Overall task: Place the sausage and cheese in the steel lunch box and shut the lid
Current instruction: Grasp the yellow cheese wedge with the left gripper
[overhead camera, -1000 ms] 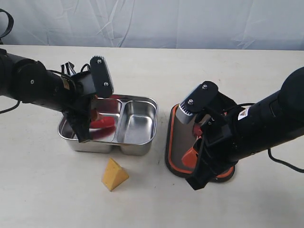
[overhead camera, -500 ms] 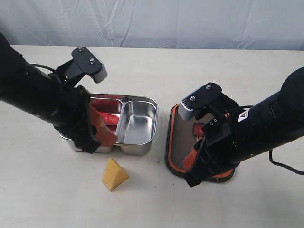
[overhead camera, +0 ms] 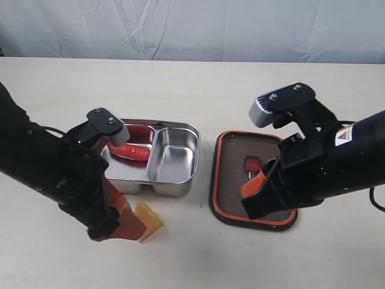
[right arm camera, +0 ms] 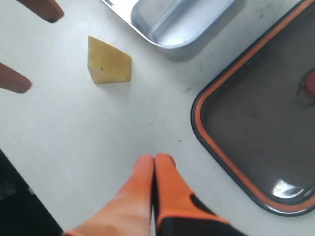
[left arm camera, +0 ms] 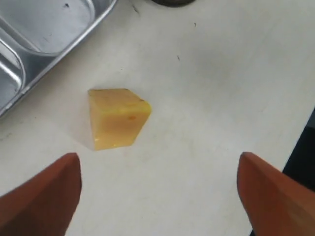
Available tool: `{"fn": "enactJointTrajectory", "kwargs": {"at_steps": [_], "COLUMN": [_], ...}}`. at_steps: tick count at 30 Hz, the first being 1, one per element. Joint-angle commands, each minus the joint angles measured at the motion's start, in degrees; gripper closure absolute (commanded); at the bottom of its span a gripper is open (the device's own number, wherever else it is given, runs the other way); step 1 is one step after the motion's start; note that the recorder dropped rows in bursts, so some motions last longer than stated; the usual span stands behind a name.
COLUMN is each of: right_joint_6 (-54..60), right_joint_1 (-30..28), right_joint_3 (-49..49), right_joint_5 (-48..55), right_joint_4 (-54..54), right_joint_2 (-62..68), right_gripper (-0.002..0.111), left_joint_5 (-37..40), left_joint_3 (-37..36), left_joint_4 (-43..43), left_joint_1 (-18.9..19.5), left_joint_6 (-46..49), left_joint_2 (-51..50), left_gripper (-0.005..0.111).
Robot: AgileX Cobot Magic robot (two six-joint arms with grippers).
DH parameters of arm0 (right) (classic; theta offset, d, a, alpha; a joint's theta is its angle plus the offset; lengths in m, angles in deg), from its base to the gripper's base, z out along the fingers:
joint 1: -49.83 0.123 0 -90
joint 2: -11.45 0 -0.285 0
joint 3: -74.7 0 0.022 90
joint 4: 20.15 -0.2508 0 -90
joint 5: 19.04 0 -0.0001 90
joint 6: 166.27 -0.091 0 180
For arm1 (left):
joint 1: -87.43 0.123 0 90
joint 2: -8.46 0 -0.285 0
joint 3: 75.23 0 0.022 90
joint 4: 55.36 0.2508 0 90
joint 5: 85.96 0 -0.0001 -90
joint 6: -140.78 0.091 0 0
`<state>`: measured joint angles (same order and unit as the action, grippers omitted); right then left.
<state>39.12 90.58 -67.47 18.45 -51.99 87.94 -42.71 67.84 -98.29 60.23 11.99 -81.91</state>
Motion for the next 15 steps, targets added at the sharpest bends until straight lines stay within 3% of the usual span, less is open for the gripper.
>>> {"fn": "enactJointTrajectory", "kwargs": {"at_steps": [1, 8, 15], "right_joint_6": [-0.7, -3.1, -3.2], "right_joint_1": [-0.1, -0.1, -0.1], "right_joint_3": [0.2, 0.2, 0.2], "right_joint_5": [-0.2, -0.2, -0.2], "right_joint_4": [0.7, 2.4, 3.0], "right_joint_2": [-4.7, -8.4, -9.1], "right_gripper": [0.109, 0.109, 0.109], "left_joint_5": [-3.2, -6.7, -11.4], "left_joint_3": [-0.3, -0.3, -0.3], "left_joint_4": [-3.9, -5.0, -3.3], "left_joint_1": [0.2, 0.0, -4.2], "left_joint_6": [-0.1, -0.1, 0.2], "left_joint_2": [0.2, -1.5, -4.0], "left_gripper": [0.026, 0.026, 0.026]}}
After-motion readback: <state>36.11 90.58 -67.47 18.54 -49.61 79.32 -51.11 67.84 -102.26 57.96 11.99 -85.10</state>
